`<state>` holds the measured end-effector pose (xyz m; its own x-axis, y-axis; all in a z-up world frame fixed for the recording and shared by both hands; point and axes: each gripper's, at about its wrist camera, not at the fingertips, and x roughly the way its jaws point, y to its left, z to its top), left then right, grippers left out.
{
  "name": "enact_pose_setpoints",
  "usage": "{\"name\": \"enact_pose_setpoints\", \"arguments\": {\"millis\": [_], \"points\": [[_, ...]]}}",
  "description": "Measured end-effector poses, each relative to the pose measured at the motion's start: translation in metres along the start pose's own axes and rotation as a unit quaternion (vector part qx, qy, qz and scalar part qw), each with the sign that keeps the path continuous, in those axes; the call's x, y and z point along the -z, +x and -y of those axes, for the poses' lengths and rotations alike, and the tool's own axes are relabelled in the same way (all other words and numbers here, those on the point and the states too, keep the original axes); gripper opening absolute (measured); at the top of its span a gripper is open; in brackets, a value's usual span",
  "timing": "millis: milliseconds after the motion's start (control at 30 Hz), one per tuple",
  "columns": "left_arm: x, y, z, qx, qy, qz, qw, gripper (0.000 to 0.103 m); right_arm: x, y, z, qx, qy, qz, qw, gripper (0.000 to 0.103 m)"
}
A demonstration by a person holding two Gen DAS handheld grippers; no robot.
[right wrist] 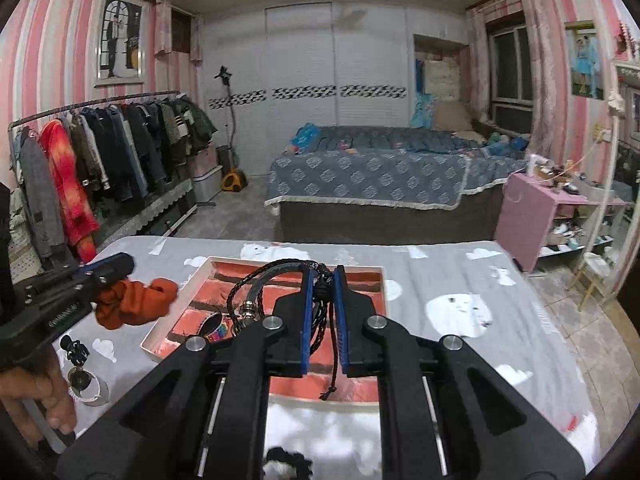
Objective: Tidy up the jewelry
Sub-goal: 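Carry the scrunchie into the tray and open the left tool while the right tool drops the cord bracelet there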
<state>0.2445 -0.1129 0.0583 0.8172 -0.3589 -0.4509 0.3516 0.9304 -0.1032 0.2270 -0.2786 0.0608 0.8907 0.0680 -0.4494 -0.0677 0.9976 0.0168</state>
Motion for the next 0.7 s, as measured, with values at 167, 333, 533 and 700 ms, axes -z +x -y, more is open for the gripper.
{"name": "enact_pose_setpoints", "arguments": {"millis": [167,333,533,700], "points": [[0.014,0.038,-0.010,0.008,-0.015,-0.019,0.9997,0.006,0.024,0.053,0.008,-0.031,0.012,-0.031,0.999,0.011],[0.034,0.058,-0.012,-0.007,-0.013,-0.033,0.9994,0.006,0.044,0.078,0.011,-0.052,0.019,-0.046,0.997,0.011],[0.045,0.073,0.000,-0.012,0.015,-0.031,0.9993,0.006,0.064,0.109,0.021,-0.042,0.035,-0.081,0.995,0.011],[0.053,0.089,-0.003,-0.010,0.015,-0.049,0.9987,0.006,0.069,0.119,0.022,-0.041,0.045,-0.089,0.994,0.011]]}}
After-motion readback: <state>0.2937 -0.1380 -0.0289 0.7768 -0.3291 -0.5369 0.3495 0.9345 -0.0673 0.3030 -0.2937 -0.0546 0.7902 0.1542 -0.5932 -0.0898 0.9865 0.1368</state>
